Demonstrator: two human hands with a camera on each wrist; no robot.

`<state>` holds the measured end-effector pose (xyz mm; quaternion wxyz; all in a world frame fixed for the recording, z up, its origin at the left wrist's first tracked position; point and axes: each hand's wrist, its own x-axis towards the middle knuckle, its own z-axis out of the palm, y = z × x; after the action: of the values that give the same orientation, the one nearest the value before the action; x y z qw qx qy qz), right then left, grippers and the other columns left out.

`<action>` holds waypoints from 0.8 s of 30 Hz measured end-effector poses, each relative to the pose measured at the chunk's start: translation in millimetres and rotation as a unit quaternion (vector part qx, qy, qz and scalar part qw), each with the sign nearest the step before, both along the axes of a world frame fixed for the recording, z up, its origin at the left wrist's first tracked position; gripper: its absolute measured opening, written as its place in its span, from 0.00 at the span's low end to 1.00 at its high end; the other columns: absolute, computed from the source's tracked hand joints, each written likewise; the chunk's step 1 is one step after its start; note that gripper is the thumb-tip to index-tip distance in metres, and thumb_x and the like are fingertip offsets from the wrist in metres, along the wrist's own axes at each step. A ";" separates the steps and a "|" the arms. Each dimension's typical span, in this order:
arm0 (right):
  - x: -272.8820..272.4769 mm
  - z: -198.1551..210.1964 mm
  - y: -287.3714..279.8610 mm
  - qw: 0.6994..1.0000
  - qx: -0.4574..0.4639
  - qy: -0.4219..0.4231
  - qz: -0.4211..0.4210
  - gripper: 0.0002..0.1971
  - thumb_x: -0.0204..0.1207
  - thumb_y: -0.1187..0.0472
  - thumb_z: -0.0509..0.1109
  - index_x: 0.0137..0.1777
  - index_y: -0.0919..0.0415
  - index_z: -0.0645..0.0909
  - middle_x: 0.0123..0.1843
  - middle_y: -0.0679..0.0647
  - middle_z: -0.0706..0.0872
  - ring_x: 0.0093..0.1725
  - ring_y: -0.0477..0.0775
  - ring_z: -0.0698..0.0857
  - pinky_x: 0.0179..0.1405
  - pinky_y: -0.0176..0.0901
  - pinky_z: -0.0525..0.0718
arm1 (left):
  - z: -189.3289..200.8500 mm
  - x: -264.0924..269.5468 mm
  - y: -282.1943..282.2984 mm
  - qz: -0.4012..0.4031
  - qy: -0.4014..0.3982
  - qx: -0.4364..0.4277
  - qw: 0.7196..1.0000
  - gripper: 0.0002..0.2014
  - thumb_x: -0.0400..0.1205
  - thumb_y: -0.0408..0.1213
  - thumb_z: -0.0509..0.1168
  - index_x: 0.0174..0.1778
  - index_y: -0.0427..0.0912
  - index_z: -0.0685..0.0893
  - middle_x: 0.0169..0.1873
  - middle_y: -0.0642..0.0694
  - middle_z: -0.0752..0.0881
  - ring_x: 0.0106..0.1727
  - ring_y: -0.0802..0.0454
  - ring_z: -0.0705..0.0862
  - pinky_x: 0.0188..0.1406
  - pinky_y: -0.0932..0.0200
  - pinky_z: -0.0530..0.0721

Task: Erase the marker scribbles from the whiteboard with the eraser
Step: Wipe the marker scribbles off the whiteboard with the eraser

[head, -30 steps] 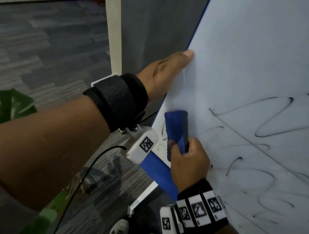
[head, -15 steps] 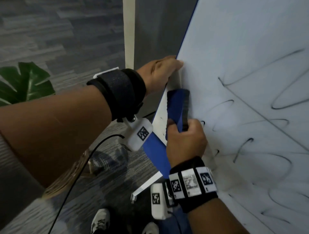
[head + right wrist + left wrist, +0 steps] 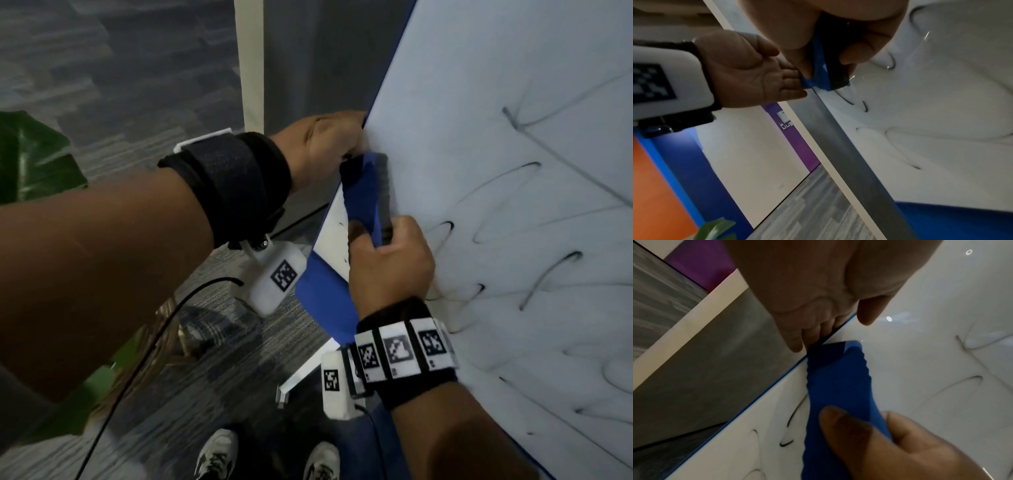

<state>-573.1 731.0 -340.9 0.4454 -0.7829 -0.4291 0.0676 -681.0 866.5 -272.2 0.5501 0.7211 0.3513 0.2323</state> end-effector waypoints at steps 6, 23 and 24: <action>22.1 -77.4 -52.0 0.976 -0.205 0.069 -0.042 0.16 0.76 0.46 0.73 0.39 0.54 0.71 0.38 0.51 0.80 0.43 0.59 0.82 0.37 0.45 0.71 | -7.5 1.4 4.5 -0.033 0.031 0.012 0.999 0.31 0.72 0.54 0.54 0.60 0.32 0.79 0.61 0.31 0.83 0.59 0.41 0.84 0.72 0.51 0.80; 4.9 -117.7 -34.6 0.976 -0.219 0.014 -0.007 0.17 0.77 0.45 0.71 0.46 0.61 0.75 0.43 0.57 0.82 0.43 0.61 0.83 0.41 0.49 0.82 | -10.3 -3.1 -7.8 -0.019 0.012 -0.002 1.000 0.17 0.75 0.51 0.55 0.56 0.50 0.76 0.55 0.40 0.82 0.57 0.45 0.80 0.65 0.38 0.79; -0.9 -110.3 -25.4 0.983 -0.184 0.013 0.007 0.17 0.77 0.45 0.70 0.44 0.60 0.75 0.42 0.56 0.81 0.41 0.59 0.82 0.40 0.49 0.83 | -11.0 -3.5 -8.0 -0.015 0.009 -0.002 1.000 0.19 0.73 0.52 0.56 0.56 0.47 0.78 0.56 0.39 0.82 0.58 0.44 0.81 0.68 0.34 0.78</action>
<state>-574.0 705.5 -451.2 0.2988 -0.8476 -0.4087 0.1589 -684.5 858.5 -283.2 0.5515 0.7277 0.3457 0.2163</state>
